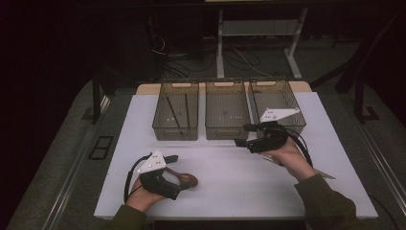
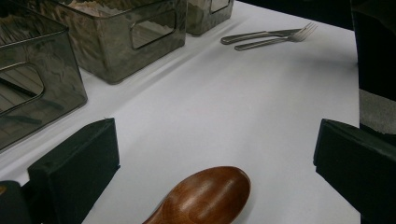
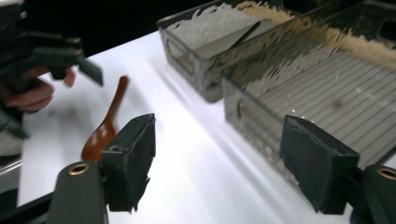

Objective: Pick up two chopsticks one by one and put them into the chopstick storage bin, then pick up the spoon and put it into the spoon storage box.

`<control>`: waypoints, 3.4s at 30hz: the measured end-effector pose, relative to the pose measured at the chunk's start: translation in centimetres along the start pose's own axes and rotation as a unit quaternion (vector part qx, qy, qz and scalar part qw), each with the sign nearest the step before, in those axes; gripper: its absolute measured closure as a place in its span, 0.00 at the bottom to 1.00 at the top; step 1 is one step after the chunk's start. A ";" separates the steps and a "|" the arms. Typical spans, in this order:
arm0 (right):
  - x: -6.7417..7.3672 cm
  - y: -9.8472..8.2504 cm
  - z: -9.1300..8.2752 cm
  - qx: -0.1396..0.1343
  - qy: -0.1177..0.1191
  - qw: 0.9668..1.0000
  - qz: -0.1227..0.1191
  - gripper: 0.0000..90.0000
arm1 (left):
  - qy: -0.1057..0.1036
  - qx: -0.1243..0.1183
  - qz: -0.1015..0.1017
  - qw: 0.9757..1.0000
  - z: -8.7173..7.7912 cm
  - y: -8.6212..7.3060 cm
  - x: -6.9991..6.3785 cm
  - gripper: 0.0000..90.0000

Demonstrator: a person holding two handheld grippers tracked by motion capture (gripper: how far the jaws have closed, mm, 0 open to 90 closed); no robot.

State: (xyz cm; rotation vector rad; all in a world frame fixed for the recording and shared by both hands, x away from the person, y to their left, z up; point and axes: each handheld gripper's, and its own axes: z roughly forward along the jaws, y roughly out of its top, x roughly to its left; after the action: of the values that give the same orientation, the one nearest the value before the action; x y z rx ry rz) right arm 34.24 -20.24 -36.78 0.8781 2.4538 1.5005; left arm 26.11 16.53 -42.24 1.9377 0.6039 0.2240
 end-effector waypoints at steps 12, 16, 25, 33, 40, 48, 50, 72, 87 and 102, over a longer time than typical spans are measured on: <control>0.8 -5.9 -2.5 0.017 -0.023 1.000 0.010 0.22 | 0.002 0.000 -0.001 1.000 -0.2 0.0 0.1 0.00; 1.1 -7.4 -3.2 0.024 -0.043 0.999 0.006 0.21 | 0.003 0.000 -0.002 1.000 -0.3 -0.1 0.1 0.00; 0.9 -9.5 -4.5 0.021 -0.068 0.997 0.011 0.20 | 0.004 0.000 -0.001 1.000 -0.4 -0.2 0.2 0.00; 0.8 -11.5 -6.0 0.019 -0.085 0.996 0.026 0.20 | 0.008 -0.001 -0.006 1.000 -0.6 -0.3 0.4 0.00; 0.8 -12.7 -7.6 0.013 -0.098 0.995 0.030 0.20 | 0.014 0.003 -0.007 1.000 -1.0 -0.3 0.5 0.00; 1.0 -12.9 -7.5 0.014 -0.093 0.995 0.024 0.20 | 0.024 0.012 -0.005 1.000 -1.3 0.1 0.7 0.18; 1.1 -12.9 -7.4 0.017 -0.096 0.995 0.020 0.20 | 0.027 0.017 -0.005 0.999 -1.4 0.2 1.0 0.23; 0.6 -13.0 -7.4 0.020 -0.104 0.994 0.031 0.20 | 0.118 0.139 -0.057 0.982 -1.1 -0.8 8.7 0.98; 0.4 -13.1 -7.6 0.019 -0.108 0.994 0.031 0.20 | 0.143 0.184 -0.076 0.970 -1.9 -1.8 9.2 0.98; 0.3 -13.1 -7.9 0.018 -0.108 0.993 0.036 0.20 | 0.132 0.184 -0.101 0.969 -4.2 -2.9 8.0 0.99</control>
State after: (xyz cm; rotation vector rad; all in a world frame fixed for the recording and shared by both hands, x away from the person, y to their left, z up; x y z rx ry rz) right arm 25.48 -30.51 -43.98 1.0852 2.3228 1.3077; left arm 30.32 24.86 -43.93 2.1990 1.0761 0.2580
